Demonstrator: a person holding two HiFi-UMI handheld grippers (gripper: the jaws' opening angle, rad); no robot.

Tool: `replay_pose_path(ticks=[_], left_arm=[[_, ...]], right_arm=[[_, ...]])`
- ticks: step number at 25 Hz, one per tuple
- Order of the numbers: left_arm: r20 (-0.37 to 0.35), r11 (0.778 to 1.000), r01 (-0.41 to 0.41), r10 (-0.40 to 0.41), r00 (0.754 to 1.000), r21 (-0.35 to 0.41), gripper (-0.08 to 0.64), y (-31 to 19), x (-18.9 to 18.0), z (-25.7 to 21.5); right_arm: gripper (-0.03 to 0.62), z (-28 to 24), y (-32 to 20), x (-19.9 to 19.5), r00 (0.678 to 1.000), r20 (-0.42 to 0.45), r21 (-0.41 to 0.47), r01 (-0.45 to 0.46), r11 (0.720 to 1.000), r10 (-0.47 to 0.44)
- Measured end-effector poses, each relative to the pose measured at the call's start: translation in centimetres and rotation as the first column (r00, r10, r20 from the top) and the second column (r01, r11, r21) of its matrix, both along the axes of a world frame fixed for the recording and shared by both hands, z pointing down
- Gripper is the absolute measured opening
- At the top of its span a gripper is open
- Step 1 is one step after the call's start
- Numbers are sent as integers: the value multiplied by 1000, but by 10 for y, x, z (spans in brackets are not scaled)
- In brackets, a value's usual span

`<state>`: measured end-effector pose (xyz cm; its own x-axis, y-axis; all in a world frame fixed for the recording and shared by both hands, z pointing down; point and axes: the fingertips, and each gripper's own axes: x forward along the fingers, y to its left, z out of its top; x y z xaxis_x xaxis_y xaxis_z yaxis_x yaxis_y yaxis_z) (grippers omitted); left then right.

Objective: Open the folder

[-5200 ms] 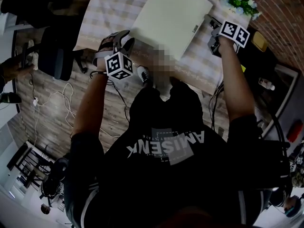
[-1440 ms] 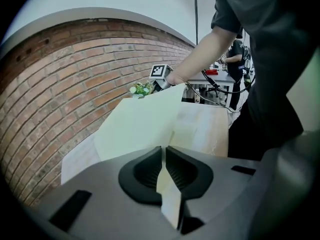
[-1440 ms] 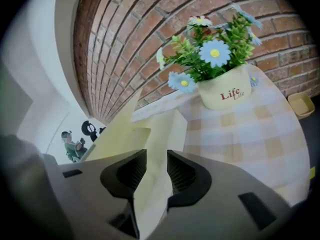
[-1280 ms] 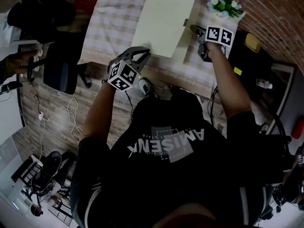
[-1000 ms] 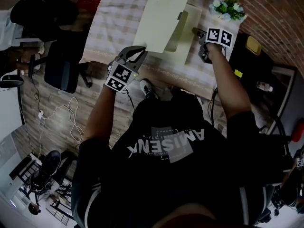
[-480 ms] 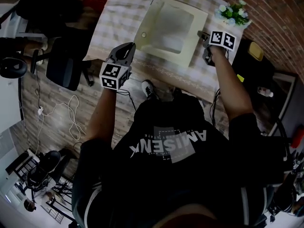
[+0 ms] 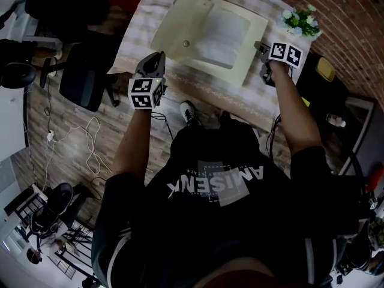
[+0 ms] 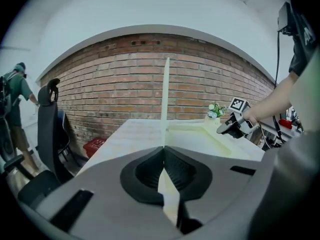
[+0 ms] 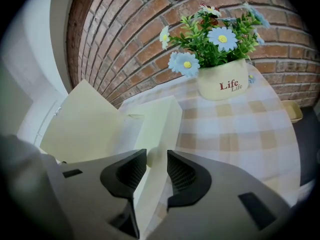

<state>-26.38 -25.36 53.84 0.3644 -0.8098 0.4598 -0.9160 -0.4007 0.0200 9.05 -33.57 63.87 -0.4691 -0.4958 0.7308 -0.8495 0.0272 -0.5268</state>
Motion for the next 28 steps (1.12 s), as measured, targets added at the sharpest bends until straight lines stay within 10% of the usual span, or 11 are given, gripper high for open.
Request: replay_pose_path(ticks=[16,28], left_arm=[[167,957,289,-289,943,21,34,-18,-49,26],[336,902,428,-419,843,50,81,-25,-76,61]], right_arm=[[160,0,-1,-1,999,-28,-4,15,1000,-15],[160,-2,-2,-2,997,-67,-4,43,999,-43]])
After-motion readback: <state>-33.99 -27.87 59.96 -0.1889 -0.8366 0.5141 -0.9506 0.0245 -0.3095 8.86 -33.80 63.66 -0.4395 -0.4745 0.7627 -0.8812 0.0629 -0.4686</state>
